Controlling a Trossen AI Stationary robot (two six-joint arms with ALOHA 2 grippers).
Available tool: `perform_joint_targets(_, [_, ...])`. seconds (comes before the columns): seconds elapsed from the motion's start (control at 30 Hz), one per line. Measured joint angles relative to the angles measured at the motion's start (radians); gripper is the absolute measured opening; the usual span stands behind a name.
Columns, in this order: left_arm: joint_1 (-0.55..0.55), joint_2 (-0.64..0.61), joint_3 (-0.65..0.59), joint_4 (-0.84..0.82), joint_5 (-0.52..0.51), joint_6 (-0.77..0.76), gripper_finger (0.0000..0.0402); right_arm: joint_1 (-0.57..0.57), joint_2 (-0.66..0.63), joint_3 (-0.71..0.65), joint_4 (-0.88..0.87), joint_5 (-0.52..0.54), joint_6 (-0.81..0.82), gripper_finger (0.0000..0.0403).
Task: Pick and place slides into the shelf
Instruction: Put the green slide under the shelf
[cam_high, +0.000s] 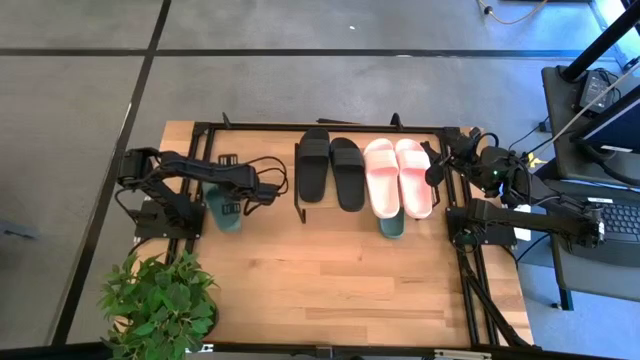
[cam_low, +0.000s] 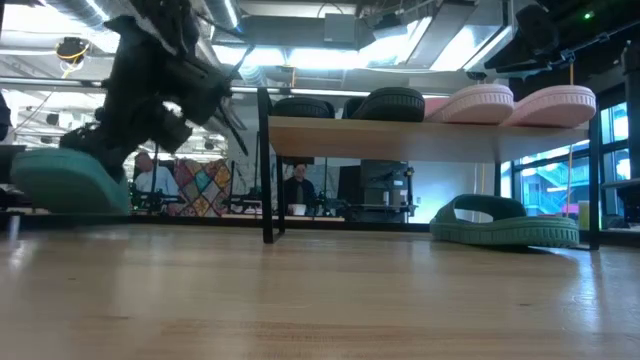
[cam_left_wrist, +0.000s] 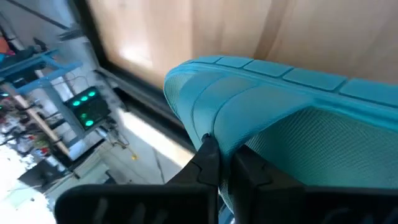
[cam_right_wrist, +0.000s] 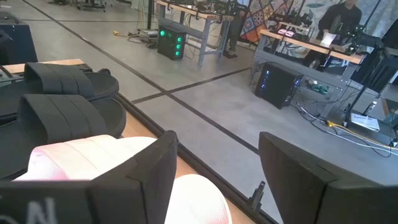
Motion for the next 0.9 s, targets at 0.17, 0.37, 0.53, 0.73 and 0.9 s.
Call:
perform_joint_targets(0.17, [-0.013, 0.000, 0.117, -0.091, -0.005, 0.000, 0.0005, 0.000, 0.000, 0.000, 0.000, 0.000, 0.000, 0.0225])
perform_joint_targets(0.37, [-0.060, -0.018, 0.292, -0.217, 0.008, 0.033, 0.0004, 0.000, 0.000, 0.000, -0.001, 0.000, 0.000, 0.0225])
perform_joint_targets(0.53, [-0.095, -0.036, 0.455, -0.215, 0.147, 0.098, 0.0004, 0.000, 0.000, 0.001, -0.034, 0.000, 0.006, 0.0225])
perform_joint_targets(0.73, [-0.165, -0.036, 0.620, -0.213, 0.300, 0.103, 0.0004, 0.000, 0.000, 0.001, -0.093, 0.000, 0.029, 0.0225])
perform_joint_targets(0.9, [-0.240, -0.036, 0.698, -0.213, 0.422, 0.074, 0.0004, 0.000, 0.000, 0.001, -0.098, 0.000, 0.054, 0.0225])
